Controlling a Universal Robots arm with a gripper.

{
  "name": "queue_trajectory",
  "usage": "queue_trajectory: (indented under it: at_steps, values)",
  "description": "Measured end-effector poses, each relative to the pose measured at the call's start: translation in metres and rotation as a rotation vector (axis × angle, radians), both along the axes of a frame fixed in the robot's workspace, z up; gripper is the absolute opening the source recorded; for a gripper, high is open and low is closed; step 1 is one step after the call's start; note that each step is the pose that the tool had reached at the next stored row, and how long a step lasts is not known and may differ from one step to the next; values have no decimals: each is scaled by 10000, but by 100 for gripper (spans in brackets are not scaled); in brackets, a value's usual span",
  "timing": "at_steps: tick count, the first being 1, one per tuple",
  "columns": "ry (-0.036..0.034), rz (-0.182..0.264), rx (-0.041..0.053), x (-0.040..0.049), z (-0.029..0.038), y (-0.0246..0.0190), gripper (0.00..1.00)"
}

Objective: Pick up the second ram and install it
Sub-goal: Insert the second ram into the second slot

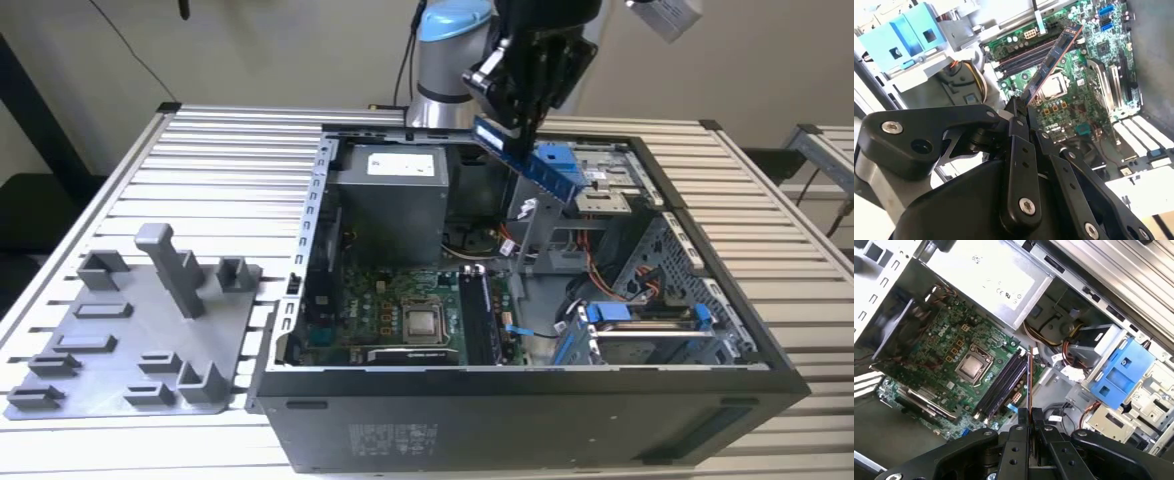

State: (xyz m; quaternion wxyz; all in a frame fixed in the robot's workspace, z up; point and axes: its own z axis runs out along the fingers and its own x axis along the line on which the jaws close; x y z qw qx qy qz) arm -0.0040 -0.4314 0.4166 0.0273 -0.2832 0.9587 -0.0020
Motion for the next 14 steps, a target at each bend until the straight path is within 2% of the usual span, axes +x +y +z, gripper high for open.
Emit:
queue_trajectory:
  at_steps: [14]
  values:
    - [1, -1830, -8, 0, -11, 0, 14]
